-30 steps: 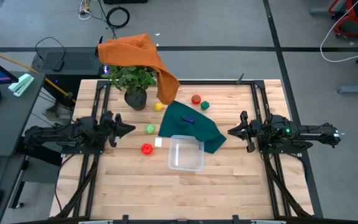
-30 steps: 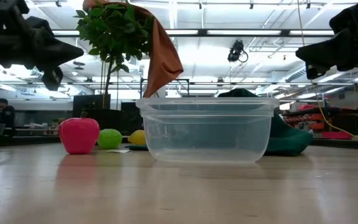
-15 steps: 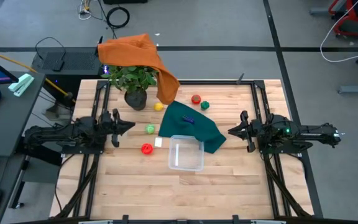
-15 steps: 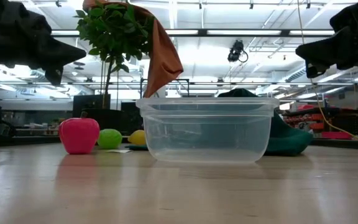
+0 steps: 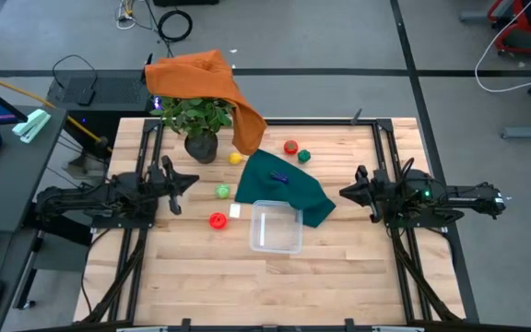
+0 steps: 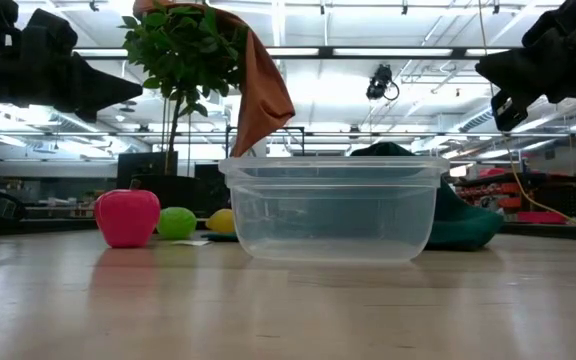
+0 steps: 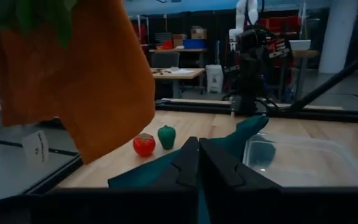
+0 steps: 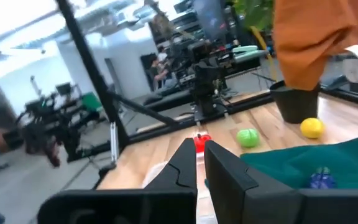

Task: Pick and placing Produce into tupperware
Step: Put the apple into the transparent basket

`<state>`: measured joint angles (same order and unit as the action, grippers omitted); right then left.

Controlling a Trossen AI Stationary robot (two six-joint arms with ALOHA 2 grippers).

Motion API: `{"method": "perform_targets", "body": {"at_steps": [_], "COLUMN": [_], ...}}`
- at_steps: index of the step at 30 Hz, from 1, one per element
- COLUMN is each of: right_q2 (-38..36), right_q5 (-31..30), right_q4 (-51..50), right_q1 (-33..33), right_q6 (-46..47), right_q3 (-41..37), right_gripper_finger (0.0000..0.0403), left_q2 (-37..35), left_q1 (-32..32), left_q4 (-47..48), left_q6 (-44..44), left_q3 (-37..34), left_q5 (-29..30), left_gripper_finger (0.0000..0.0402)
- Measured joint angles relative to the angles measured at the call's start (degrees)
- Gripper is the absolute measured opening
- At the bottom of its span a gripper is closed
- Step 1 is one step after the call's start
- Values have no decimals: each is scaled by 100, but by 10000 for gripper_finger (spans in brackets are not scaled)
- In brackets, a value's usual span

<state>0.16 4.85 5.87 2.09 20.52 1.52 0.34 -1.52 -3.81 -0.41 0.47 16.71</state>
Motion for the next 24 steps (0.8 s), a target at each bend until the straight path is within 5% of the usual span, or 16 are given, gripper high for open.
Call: {"method": "perform_targets", "body": {"at_steps": [8, 16, 24], "right_q2": [2, 2, 2], "right_q5": [-1987, -2955, -3471], "right_q4": [55, 63, 60], "right_q1": [5, 4, 4], "right_q6": [3148, 3464, 3545], "right_q3": [0, 0, 0], "right_gripper_finger": [1, 1, 2], "left_q2": [0, 0, 0], "left_q1": [0, 0, -1], "left_q4": [-407, -748, -746], "left_q6": [-824, -1393, -793], "left_q3": [-2, -2, -1], "left_q5": [723, 1640, 1721], "left_gripper_finger": [18, 30, 12]}}
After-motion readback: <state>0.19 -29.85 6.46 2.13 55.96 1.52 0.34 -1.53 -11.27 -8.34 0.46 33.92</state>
